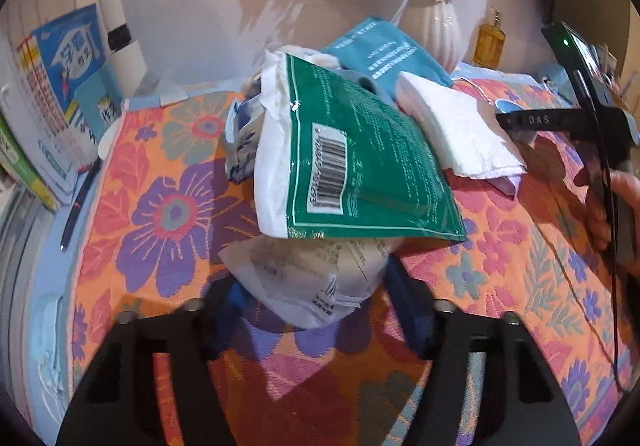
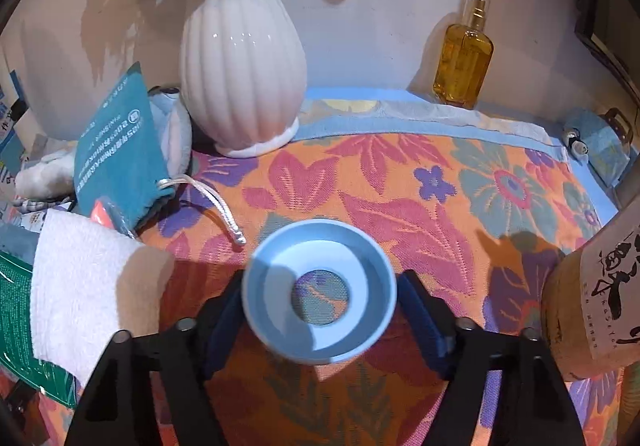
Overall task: Organize soft objects
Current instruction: 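Grasp white plastic bag with left tool while right tool grasps light-blue ring, then carry white bag in left tool and blue ring in right tool to bowl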
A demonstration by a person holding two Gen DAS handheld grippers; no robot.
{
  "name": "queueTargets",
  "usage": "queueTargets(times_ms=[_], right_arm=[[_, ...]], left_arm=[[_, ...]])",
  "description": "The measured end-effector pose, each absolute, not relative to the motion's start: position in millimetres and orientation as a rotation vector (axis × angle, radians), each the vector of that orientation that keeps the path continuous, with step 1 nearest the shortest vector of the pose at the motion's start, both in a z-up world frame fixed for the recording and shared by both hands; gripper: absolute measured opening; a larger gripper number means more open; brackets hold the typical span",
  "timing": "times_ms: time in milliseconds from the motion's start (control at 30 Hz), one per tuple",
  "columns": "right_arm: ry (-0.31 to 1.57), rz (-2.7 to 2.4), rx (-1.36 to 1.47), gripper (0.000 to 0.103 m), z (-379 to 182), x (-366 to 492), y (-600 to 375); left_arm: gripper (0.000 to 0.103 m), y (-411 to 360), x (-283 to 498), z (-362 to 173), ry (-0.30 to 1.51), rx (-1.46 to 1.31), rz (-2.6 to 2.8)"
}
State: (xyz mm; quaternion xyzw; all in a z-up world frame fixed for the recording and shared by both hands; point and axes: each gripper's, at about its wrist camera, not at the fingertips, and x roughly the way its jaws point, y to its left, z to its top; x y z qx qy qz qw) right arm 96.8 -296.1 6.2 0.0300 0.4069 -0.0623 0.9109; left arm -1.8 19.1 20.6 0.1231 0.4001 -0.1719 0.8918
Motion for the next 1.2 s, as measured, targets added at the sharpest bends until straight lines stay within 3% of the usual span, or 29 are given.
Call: queueTargets(times_ms=[67,100,300,667,1200], right_arm=[[0.830,-0.130,0.076,0.067,7,95,-298],[0.823,-0.128,0.087,0.066,7,94,-300],[0.662,-0.075,0.157,0.066,26,60,-310],[0.605,-0.109,0.078,0.066,29,30,-296],[0.574,-0.163,0.154,0.066,33,-27,-311]], left_arm=[[0.041,18,-6,24,0.800,0.261,-0.361],[0.030,19,-9,26,0.786,0.254,-0.359],[0.029,48,-13,37,0.744,0.110,-0.278],[0.029,83,-33,57,0.678,-0.089,-0.204],[0.029,4,-58,132,0.549,-0.040,-0.387]])
